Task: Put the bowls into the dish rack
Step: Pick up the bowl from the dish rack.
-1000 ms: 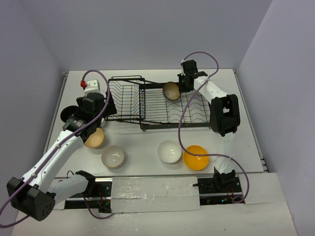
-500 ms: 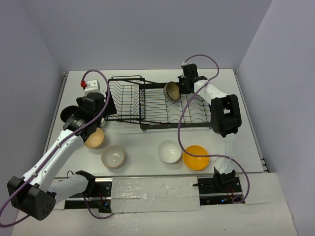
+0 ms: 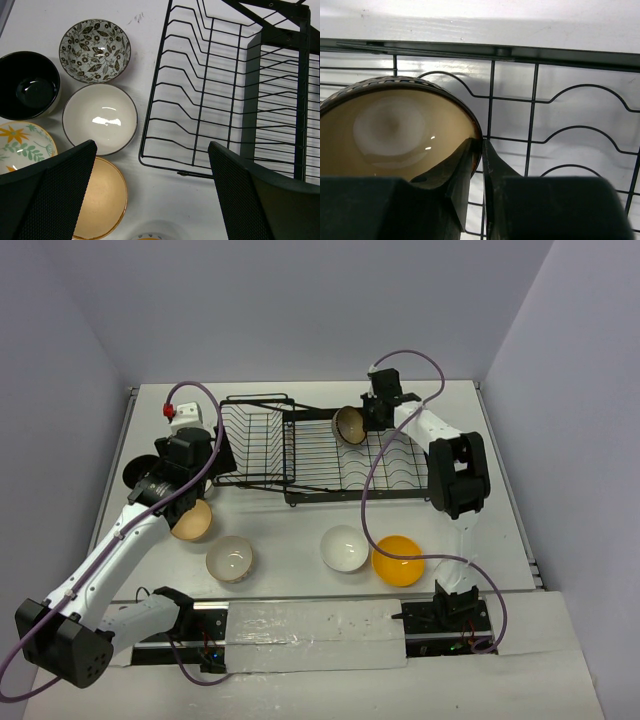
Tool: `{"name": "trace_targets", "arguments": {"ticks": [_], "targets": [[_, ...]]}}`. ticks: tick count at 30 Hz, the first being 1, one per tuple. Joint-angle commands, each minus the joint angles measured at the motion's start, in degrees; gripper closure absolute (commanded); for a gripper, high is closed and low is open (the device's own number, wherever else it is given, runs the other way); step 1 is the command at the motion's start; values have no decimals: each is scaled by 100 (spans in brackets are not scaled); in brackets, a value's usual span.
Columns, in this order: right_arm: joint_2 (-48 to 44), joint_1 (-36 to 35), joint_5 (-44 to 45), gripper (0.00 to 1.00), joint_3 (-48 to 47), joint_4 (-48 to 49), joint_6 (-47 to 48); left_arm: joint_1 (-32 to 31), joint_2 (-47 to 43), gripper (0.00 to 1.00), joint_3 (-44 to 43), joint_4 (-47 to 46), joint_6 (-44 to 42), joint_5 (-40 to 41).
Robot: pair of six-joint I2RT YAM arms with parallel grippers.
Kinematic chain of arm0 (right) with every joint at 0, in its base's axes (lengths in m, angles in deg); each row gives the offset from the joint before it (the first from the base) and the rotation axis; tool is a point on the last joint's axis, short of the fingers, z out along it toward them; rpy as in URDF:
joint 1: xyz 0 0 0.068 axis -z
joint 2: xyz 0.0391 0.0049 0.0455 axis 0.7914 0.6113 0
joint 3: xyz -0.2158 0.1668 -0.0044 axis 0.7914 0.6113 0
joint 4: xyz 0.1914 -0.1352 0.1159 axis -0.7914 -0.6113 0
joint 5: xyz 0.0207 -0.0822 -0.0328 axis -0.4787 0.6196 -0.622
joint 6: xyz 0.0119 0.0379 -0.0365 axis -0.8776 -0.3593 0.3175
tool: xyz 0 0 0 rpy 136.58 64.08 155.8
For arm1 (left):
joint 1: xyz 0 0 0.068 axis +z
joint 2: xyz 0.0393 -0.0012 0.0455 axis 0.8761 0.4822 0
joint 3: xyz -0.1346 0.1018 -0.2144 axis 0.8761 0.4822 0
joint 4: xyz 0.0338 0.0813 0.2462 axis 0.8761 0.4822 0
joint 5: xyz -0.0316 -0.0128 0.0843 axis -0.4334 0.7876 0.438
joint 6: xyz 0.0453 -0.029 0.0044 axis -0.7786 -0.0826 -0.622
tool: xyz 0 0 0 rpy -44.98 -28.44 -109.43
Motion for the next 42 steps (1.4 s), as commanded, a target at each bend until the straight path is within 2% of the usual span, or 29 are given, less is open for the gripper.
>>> {"name": "trace_targets", "arguments": {"ticks": [1, 6, 13, 17, 23, 27, 33, 42], "targets": [[-79, -116, -158, 79, -259, -264, -24, 30, 7, 1, -35, -83, -52, -81], [-123, -152, -141, 71, -373, -352, -42, 47, 25, 1, -44, -83, -52, -90], [-150, -187, -167, 66, -645, -536, -51, 48, 16, 1, -44, -74, -52, -107], [-211, -222, -158, 60, -874, -694, -68, 56, 7, 1, -44, -83, -52, -107], [-352, -336, -44, 57, -1480, -1054, -138, 65, 7, 1, -44, -83, -52, -125], [-133, -537, 18, 54, -2426, -1467, -191, 65, -2, 1, -44, -83, -52, -142], [745, -1038, 53, 52, -3650, -1995, -147, 65, -81, 1, -26, -83, -52, -133], [1054, -1259, 79, 52, -3494, -1952, -156, 65, -72, 1, -17, -101, -43, -204]]}}
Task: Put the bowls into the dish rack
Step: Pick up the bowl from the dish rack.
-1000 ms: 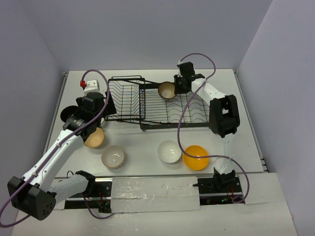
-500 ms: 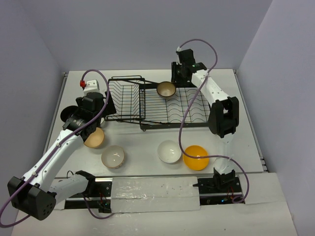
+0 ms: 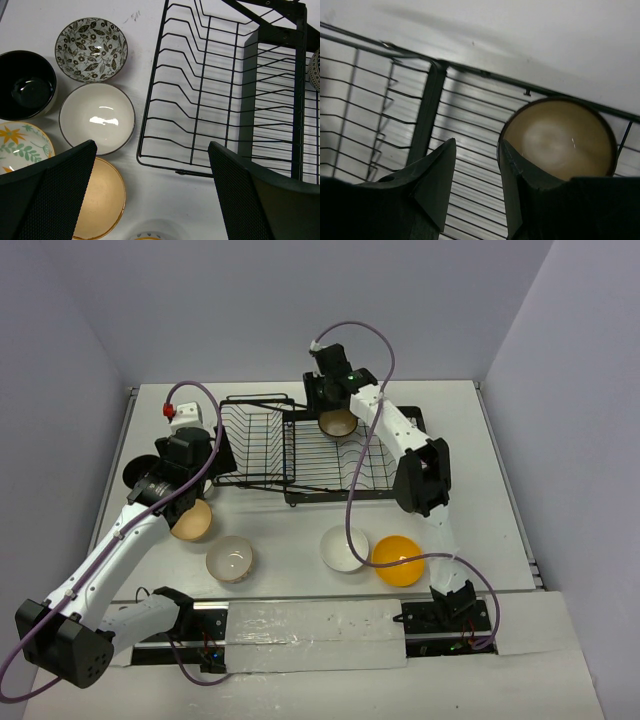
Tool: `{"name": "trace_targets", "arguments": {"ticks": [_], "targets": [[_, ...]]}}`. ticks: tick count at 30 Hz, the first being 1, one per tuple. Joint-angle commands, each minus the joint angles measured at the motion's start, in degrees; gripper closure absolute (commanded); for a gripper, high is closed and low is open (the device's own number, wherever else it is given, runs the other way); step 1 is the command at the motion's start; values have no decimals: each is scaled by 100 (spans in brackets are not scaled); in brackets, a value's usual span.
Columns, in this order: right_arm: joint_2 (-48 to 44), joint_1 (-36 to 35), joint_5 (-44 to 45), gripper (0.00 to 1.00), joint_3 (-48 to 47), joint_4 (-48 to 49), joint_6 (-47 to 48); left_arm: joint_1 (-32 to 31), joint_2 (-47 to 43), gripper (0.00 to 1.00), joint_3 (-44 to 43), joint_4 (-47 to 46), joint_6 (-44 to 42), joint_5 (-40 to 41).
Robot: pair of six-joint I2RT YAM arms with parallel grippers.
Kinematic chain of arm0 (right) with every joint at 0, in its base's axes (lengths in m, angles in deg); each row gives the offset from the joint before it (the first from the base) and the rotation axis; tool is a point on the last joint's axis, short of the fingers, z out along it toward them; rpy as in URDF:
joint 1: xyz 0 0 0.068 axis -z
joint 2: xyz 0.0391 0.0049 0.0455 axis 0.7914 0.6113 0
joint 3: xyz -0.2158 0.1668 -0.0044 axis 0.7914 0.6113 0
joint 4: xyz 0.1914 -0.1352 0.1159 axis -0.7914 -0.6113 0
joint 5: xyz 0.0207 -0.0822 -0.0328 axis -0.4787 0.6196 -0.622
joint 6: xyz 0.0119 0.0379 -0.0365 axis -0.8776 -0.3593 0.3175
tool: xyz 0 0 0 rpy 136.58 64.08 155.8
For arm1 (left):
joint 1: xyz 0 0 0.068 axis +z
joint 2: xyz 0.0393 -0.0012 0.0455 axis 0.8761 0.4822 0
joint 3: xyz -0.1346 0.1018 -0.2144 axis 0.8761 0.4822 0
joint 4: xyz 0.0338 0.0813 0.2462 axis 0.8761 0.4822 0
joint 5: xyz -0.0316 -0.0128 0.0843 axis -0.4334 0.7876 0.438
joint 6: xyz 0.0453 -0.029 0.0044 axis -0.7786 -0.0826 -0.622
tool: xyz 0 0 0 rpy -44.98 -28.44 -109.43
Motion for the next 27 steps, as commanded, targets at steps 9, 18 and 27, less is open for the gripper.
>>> {"name": "trace_targets", "arguments": {"ticks": [9, 18, 27], "targets": [[286, 68, 31, 53, 256, -122, 45, 28, -46, 1, -17, -92, -43, -70], [576, 68, -31, 54, 256, -78, 37, 28, -11, 1, -17, -92, -34, -70], [638, 76, 22, 68, 326, -16, 19, 28, -2, 1, -9, -92, -43, -88]]}}
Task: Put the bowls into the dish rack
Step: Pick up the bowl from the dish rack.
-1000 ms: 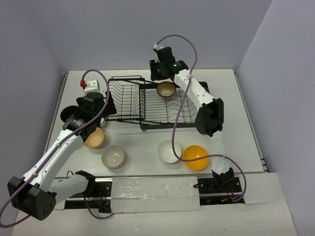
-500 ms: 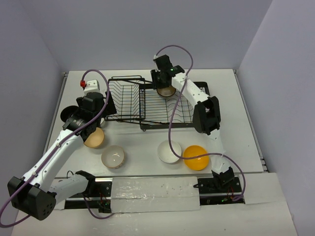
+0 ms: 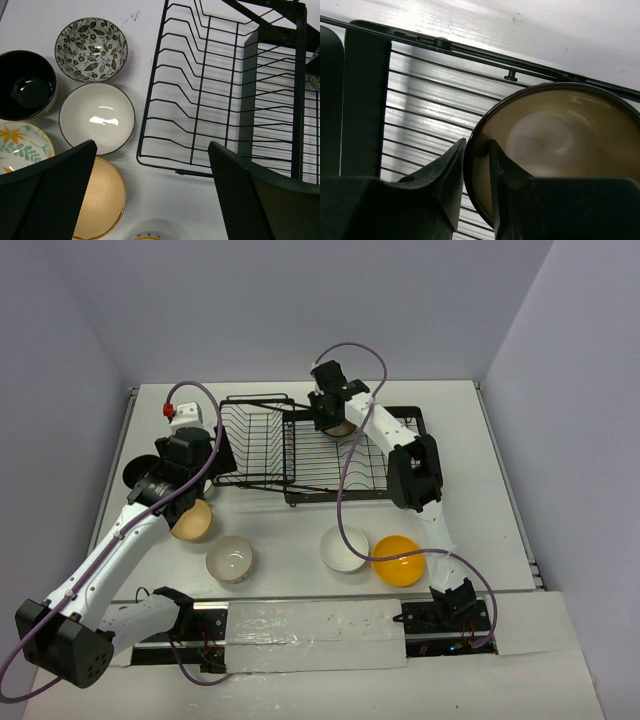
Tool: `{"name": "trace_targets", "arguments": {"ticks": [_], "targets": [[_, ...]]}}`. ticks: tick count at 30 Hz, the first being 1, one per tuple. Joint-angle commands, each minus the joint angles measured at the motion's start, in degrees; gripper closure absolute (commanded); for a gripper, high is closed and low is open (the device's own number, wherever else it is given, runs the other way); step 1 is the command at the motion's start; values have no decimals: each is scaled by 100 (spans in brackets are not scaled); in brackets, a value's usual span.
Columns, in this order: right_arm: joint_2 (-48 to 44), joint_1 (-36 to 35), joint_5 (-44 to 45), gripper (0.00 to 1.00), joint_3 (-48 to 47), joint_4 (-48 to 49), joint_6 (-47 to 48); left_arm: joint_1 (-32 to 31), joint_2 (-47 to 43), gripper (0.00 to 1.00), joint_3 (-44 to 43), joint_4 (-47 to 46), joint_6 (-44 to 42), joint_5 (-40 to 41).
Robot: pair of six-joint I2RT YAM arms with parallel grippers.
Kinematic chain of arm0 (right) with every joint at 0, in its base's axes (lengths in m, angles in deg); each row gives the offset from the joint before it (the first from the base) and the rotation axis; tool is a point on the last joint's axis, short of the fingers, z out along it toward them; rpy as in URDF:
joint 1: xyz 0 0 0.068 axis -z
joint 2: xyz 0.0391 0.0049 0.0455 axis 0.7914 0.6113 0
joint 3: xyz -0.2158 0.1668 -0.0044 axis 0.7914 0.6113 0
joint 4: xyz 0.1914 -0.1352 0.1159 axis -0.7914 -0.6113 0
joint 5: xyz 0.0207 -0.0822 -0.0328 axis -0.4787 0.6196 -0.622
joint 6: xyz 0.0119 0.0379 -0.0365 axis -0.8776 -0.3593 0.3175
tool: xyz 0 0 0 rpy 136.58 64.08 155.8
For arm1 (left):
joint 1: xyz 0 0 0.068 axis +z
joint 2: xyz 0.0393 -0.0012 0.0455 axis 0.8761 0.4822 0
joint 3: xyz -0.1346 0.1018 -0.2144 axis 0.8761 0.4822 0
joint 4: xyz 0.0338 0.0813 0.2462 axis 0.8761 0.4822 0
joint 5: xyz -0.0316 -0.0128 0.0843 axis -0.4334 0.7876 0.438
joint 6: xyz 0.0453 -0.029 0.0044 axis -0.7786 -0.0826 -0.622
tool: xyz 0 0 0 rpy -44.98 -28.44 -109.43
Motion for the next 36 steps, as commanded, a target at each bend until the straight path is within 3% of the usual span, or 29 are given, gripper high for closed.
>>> {"name": "trace_targets", "arguments": {"ticks": [1, 10, 17, 23, 26, 36], "targets": [[-39, 41, -8, 70, 64, 165, -1, 28, -10, 1, -9, -92, -34, -94], [-294, 33, -44, 100, 371, 288, -45, 28, -19, 1, -9, -101, -25, -147], [-865, 33, 35, 100, 837, 534, -219, 28, -37, 1, -17, -101, -8, -209], [-1656, 33, 132, 100, 1751, 1342, -825, 19, -54, 1, -26, -101, 19, -305], [-2034, 41, 272, 100, 2234, 1912, -1379, 2, -54, 1, -26, -101, 36, -341], [-3140, 103, 254, 100, 4455, 5199, -3102, -191, -46, 1, -26, -83, 45, -227]]}}
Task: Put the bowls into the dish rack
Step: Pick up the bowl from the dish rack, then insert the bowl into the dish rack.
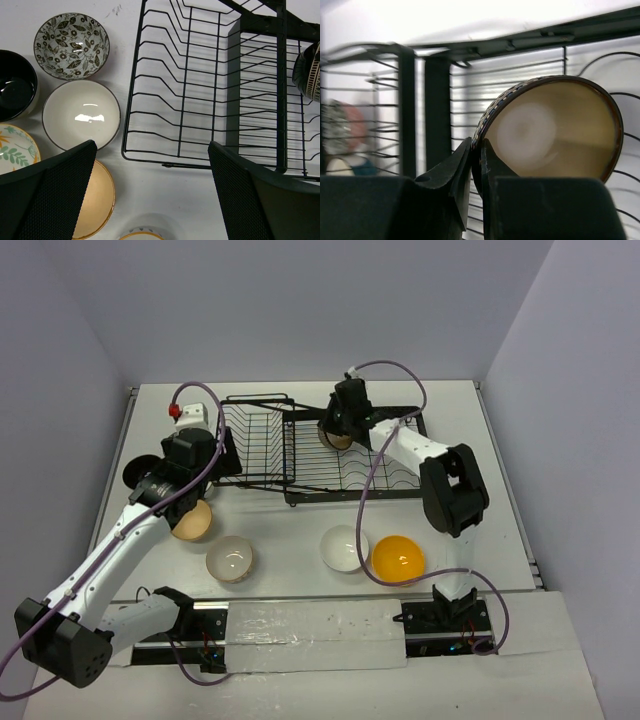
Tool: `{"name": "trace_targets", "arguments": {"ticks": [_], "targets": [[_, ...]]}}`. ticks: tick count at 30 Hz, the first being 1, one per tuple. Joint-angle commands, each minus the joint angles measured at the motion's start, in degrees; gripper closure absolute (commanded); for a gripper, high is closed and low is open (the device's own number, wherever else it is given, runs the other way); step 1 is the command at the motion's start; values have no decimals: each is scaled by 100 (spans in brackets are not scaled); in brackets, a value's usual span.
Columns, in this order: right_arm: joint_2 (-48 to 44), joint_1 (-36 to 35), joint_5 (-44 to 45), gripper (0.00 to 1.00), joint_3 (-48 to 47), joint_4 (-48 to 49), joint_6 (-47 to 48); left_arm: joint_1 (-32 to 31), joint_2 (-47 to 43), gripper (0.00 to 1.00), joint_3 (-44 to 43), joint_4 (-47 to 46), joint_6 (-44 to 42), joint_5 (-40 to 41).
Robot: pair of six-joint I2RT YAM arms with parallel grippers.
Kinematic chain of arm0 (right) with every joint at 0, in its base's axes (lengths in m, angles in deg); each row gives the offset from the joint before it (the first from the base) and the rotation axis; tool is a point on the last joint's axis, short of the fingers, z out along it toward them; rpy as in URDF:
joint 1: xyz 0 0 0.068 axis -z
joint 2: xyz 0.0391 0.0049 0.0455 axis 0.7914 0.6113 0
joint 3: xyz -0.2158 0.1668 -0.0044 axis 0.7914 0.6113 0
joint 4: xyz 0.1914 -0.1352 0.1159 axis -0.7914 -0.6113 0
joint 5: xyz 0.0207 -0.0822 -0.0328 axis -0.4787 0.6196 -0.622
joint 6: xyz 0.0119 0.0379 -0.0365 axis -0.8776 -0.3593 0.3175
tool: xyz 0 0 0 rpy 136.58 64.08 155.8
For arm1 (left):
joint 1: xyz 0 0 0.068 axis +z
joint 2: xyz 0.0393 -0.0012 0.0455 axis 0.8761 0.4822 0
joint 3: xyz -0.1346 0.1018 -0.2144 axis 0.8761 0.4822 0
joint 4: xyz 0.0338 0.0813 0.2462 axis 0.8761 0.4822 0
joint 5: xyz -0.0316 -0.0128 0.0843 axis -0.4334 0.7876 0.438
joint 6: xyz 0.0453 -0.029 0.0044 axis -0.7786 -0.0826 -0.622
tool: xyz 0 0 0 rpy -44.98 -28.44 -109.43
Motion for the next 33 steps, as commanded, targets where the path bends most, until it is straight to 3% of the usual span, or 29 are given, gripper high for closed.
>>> {"name": "trace_targets", "arguments": {"ticks": [1, 10, 17, 23, 33], "targets": [[-748, 74, 205, 100, 541, 2033, -892, -98, -54, 1, -18, -85, 23, 36], [-1030, 242, 916, 100, 2572, 5153, -2053, -230, 112, 1, -17, -85, 32, 45], [-100, 452, 786, 100, 3180, 8305, -3021, -282, 209, 1, -9, -94, 23, 89], [490, 461, 961, 100, 3153, 9231, -3276, -309, 306, 1, -9, -94, 23, 106], [648, 426, 1497, 100, 3425, 9848, -3074, -326, 420, 1, -35, -94, 41, -26]]}}
